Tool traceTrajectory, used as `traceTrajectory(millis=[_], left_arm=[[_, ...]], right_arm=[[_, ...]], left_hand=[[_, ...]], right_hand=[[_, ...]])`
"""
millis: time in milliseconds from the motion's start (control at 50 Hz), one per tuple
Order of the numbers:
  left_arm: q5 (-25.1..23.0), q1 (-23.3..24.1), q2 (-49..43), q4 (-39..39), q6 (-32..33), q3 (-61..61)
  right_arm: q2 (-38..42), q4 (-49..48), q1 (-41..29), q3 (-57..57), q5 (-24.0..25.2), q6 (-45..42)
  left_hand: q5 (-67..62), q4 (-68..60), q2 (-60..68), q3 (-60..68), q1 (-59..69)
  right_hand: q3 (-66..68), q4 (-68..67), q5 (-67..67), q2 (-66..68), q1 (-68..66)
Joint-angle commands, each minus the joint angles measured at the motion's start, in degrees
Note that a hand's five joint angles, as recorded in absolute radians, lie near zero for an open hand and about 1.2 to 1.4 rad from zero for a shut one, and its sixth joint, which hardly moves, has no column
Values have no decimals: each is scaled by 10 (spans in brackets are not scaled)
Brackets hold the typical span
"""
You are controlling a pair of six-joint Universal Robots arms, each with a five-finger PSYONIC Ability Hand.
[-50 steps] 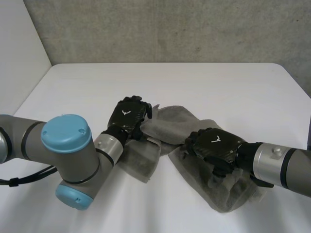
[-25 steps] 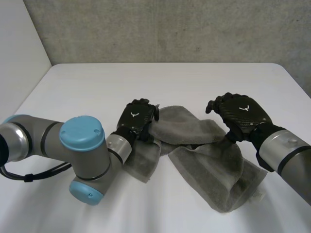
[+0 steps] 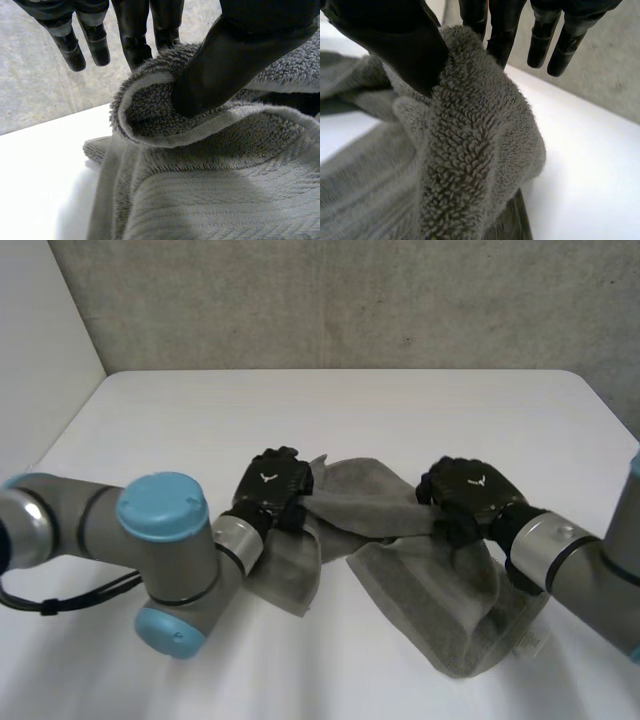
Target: Fold the towel.
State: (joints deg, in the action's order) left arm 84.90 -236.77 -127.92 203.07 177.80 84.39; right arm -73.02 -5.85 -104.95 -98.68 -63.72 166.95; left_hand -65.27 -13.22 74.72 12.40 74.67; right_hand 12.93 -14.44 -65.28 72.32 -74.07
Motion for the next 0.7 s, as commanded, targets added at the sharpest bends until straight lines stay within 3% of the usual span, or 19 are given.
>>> traceTrajectory(millis=[20, 100, 140, 160, 200, 260, 300, 360, 420, 460, 560, 700], left_arm=[[-7, -17, 88, -52, -2, 43], [-6, -21, 96, -51, -3, 31], [-6, -31, 95, -48, 1, 17], [-4, -41, 89, -40, 3, -5], [-4, -52, 86, -30, 3, -34], [-4, -65, 86, -16, 3, -84], [-3, -70, 98, 0, 0, -114], [-3, -69, 115, 14, -5, -120], [-4, -70, 194, 39, -7, -107], [-7, -73, 262, 65, -7, -72], [-14, -71, 320, 87, -4, -6], [-55, -69, 338, 93, 2, 119]], right_arm=[[-35, 100, 11, 52, 103, -17], [16, 110, 10, 112, 108, -29], [87, 131, 5, 217, 96, -59], [88, 131, 4, 218, 96, -59], [144, 177, -9, 349, 66, -113], [162, 199, -30, 417, 53, -141], [169, 217, -74, 534, 32, -168], [158, 199, -97, 598, 20, -157], [140, 175, -104, 607, 21, -148], [88, 108, -107, 577, 34, -122], [37, 33, -99, 467, 90, -79], [36, 18, -85, 341, 155, -76]], left_hand=[[-47, 32, 53, -24, 53], [-47, 32, 53, -24, 53], [-47, 32, 53, -24, 53], [-47, 32, 53, -24, 53], [-47, 32, 53, -24, 53], [-47, 32, 53, -24, 53], [-47, 32, 53, -24, 53], [-47, 32, 53, -24, 53], [-47, 32, 53, -24, 53], [-47, 32, 53, -24, 53], [-47, 32, 53, -24, 53], [-47, 32, 53, -24, 53]], right_hand=[[-29, 44, -47, 77, -59], [-29, 44, -47, 77, -59], [-29, 44, -47, 77, -59], [-29, 44, -47, 77, -59], [-29, 44, -47, 77, -59], [-29, 44, -47, 77, -59], [-29, 44, -47, 77, -59], [-29, 44, -47, 77, -59], [-29, 44, -47, 77, -59], [-29, 44, -47, 77, -59], [-29, 44, -47, 77, -59], [-29, 44, -47, 77, -59]])
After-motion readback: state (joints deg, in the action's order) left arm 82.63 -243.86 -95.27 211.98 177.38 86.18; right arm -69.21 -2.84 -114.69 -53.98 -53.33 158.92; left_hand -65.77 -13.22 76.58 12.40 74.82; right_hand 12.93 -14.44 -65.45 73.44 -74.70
